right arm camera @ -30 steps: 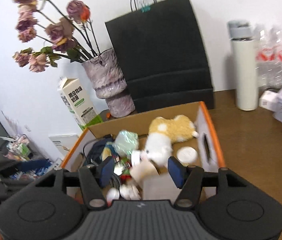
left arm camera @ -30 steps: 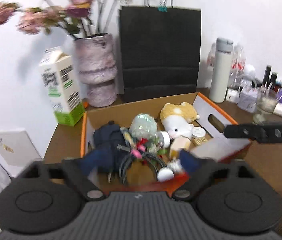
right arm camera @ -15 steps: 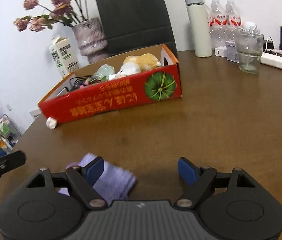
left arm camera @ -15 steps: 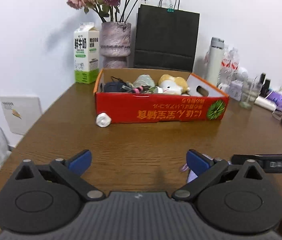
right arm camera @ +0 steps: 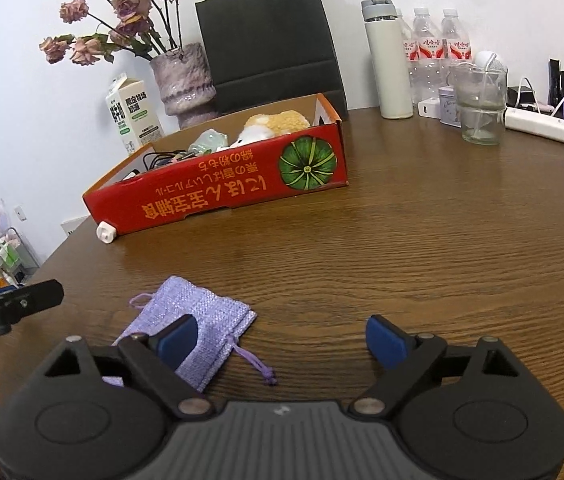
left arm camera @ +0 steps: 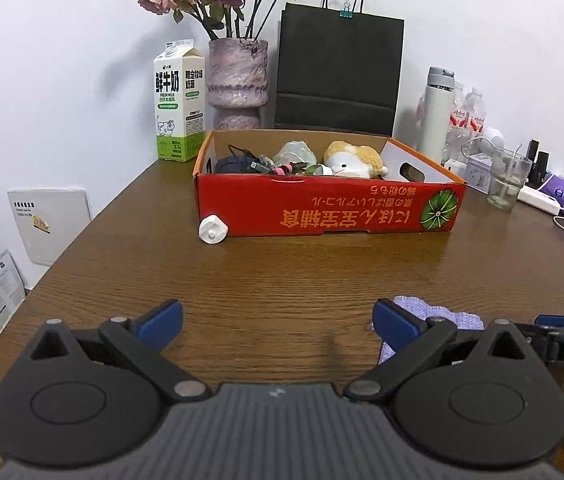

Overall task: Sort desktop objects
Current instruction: 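Withdraw both open tools back over the table toward the lavender pouch, then grasp the lavender pouch with the right tool while the left tool grasps the white cap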

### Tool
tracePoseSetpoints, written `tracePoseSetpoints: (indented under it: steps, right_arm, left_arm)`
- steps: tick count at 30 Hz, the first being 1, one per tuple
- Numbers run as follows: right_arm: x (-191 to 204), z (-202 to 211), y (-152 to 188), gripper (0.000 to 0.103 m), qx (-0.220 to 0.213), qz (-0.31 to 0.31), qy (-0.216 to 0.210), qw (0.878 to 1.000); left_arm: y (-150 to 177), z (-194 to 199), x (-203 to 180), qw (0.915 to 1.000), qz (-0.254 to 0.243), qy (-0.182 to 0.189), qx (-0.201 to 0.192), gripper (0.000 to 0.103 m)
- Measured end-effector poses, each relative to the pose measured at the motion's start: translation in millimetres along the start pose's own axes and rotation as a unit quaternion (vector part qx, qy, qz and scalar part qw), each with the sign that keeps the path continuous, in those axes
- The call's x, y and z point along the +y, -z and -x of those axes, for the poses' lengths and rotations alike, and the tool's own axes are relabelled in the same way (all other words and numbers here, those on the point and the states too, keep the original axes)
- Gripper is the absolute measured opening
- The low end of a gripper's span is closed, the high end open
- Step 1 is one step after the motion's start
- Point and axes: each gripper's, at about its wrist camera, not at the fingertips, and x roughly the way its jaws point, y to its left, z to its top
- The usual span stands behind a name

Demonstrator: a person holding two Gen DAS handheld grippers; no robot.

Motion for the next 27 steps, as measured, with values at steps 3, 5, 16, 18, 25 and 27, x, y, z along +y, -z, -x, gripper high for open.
tracePoseSetpoints:
  steps: [3, 5, 16, 18, 25, 27]
  right_arm:
    - [1, -1, 0, 0.092, 0.0, 0.002, 0.002, 1.0]
    - [1, -1, 0, 0.092, -0.001, 0.003, 0.001, 1.0]
    - [8, 2, 2, 0.092, 0.001, 0.015, 0.012, 1.0]
    - [12, 8, 1, 0.092, -0.006, 0.017, 0.0, 1.0]
    - [61, 18, -7, 0.091, -0.018, 0.1, -0.066, 0.993]
    - [76, 11, -9, 0.09, -0.016, 0.124, -0.074, 0.989]
  left_arm:
    - [1, -2, 0, 1.0, 0.001, 0.0, 0.004, 0.103]
    - [1, -3, 1, 1.0, 0.003, -0.003, 0.007, 0.103]
    - [-10, -4, 24, 0.9993, 0.015, -0.034, 0.006, 0.103]
    - [-12, -4, 31, 0.9988, 0.02, -0.045, 0.004, 0.103]
    - [-18, -19, 59, 0.9971, 0.02, -0.068, 0.025, 0.103]
    - [-24, -27, 58, 0.9981, 0.005, -0.059, 0.019, 0.103]
